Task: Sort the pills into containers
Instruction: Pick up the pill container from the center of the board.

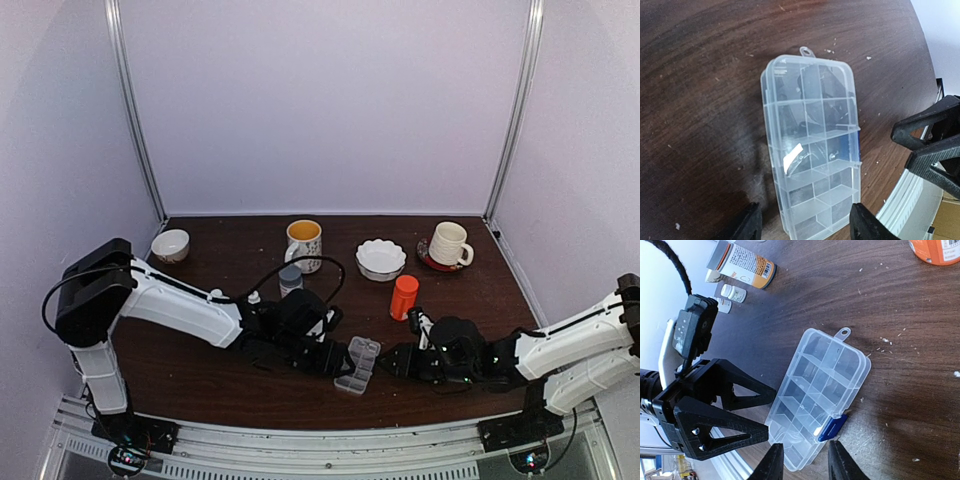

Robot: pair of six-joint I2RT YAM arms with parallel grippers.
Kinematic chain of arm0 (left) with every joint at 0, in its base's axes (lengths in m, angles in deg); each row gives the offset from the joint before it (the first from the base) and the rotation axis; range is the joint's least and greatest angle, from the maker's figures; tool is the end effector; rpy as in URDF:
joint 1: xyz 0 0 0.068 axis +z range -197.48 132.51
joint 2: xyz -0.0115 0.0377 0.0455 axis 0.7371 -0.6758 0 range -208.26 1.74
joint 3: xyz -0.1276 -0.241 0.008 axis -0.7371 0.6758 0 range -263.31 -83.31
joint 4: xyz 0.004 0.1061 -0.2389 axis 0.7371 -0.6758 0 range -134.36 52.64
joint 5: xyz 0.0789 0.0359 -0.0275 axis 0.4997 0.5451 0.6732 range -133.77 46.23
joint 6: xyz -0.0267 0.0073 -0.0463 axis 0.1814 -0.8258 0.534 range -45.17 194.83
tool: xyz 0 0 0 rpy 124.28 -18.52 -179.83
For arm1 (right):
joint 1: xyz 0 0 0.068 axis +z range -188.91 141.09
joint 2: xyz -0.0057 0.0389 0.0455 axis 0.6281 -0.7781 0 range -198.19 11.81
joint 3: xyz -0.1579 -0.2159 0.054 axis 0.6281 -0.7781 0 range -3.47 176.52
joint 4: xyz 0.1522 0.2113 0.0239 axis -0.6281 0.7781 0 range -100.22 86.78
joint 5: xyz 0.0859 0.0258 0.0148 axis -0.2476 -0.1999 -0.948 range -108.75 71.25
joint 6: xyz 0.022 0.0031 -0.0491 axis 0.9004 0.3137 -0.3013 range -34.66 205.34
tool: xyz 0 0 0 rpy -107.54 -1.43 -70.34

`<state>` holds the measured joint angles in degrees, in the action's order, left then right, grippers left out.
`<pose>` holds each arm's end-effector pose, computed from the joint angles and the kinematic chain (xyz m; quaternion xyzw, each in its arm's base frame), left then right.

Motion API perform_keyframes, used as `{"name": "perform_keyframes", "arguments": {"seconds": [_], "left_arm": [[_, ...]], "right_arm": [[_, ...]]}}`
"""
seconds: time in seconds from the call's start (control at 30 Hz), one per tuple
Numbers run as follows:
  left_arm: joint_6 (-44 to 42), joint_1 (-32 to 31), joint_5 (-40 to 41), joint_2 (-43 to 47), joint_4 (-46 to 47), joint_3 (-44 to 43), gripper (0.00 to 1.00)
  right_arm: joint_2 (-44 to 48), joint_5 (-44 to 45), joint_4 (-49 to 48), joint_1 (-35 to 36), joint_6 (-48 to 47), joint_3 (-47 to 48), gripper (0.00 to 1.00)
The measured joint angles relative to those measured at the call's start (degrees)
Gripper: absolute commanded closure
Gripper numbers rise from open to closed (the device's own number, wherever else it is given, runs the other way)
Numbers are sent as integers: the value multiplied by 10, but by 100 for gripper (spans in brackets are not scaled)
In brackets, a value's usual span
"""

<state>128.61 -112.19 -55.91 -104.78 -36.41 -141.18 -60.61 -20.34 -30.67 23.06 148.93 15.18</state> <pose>0.1535 -0.3424 0.1418 0.1263 0.9195 -0.3588 0.0988 0.1049 0.1991 0.1429 0.0059 0.8801 0.4277 0.2063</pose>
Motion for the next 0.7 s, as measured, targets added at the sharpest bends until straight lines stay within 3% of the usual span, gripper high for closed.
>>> {"name": "perform_keyframes", "arguments": {"seconds": [0.33, 0.7], "left_arm": [[27, 12, -41, -32, 86, 13, 42], [37, 32, -63, -59, 136, 13, 58]], "right_arm": [[-47, -19, -52, 0, 17, -13, 66], [-73, -34, -94, -2, 29, -22, 66]]}}
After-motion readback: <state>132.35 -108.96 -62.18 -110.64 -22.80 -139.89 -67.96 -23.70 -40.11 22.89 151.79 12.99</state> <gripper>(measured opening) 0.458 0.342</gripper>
